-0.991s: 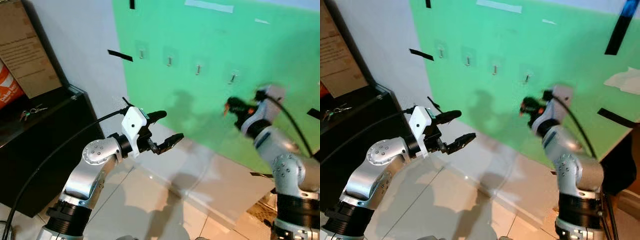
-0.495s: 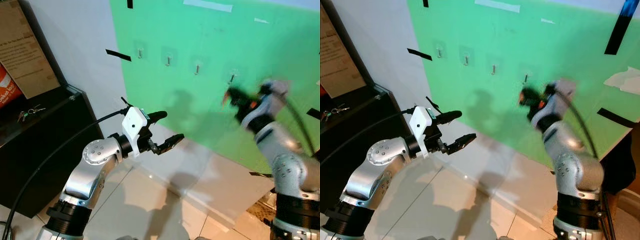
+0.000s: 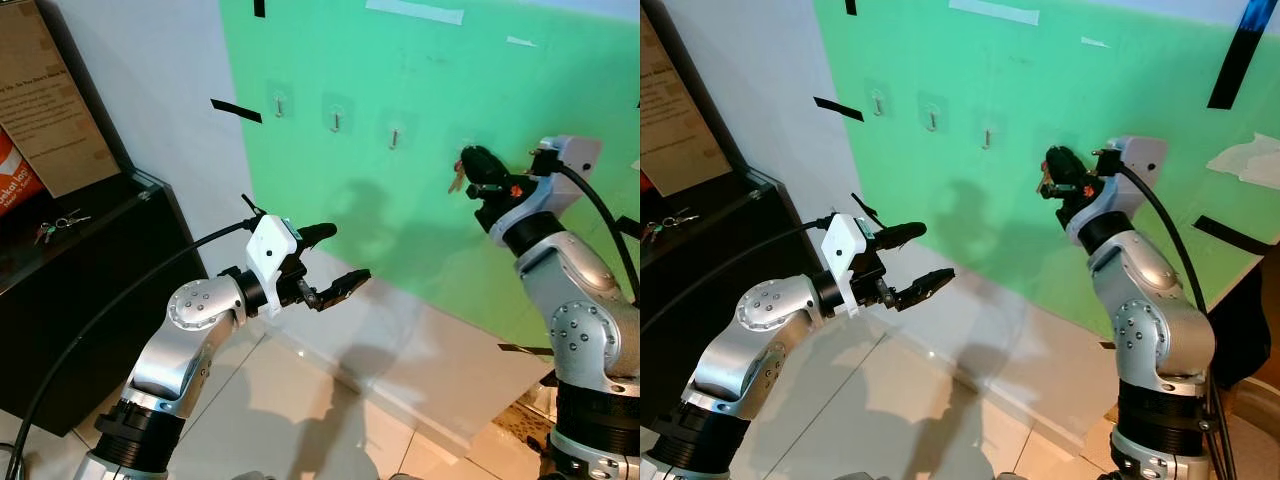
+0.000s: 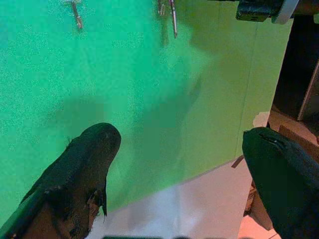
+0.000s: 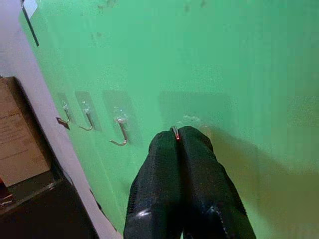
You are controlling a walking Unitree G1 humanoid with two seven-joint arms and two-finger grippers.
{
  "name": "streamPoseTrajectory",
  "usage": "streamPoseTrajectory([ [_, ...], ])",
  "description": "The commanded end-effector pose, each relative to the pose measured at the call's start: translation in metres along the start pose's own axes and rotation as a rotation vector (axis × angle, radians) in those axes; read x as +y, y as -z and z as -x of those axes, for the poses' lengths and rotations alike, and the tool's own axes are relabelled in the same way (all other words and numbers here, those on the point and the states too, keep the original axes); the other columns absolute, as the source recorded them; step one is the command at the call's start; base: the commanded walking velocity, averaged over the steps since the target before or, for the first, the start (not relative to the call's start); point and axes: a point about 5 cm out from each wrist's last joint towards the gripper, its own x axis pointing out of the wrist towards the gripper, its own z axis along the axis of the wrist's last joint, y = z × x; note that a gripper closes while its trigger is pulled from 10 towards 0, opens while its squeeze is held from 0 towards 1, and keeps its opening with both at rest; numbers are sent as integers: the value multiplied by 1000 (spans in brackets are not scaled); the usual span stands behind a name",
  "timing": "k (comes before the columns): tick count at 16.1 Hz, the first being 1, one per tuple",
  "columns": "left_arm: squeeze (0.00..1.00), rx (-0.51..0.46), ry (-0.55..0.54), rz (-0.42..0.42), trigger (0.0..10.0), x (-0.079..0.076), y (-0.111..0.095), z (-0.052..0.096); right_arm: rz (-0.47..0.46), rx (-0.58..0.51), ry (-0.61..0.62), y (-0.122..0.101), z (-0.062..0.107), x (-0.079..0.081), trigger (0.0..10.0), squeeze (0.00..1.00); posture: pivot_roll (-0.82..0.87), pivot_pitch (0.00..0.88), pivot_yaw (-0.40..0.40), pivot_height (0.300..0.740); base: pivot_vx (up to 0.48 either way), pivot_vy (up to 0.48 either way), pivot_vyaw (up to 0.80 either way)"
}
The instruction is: Hang keys on a hook
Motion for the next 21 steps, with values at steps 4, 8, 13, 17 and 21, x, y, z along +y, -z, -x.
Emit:
streamPoseTrajectory([
  [4, 0, 15, 5, -13, 10000, 0, 2, 0, 36, 44, 9, 8, -2, 0, 10000, 0, -102, 0, 32, 740, 0, 0, 0],
  [8, 0, 19, 6, -16, 10000, 0, 2, 0, 39, 27, 63, 6, -4, -4, 10000, 0, -99, 0, 32, 740, 0, 0, 0],
  [13, 0, 21, 3, -17, 10000, 1, 2, 0, 58, 46, 171, 10, -7, -13, 10000, 0, -98, 0, 32, 740, 0, 0, 0],
  [17, 0, 22, 2, -17, 10000, 2, 1, 0, 96, 102, 177, 20, -9, -6, 10000, 0, -97, 0, 31, 740, 0, 0, 0],
  [21, 0, 22, 1, -18, 10000, 3, 1, 0, 129, 221, 120, 39, -6, 0, 10000, 0, -96, 0, 32, 740, 0, 0, 0],
])
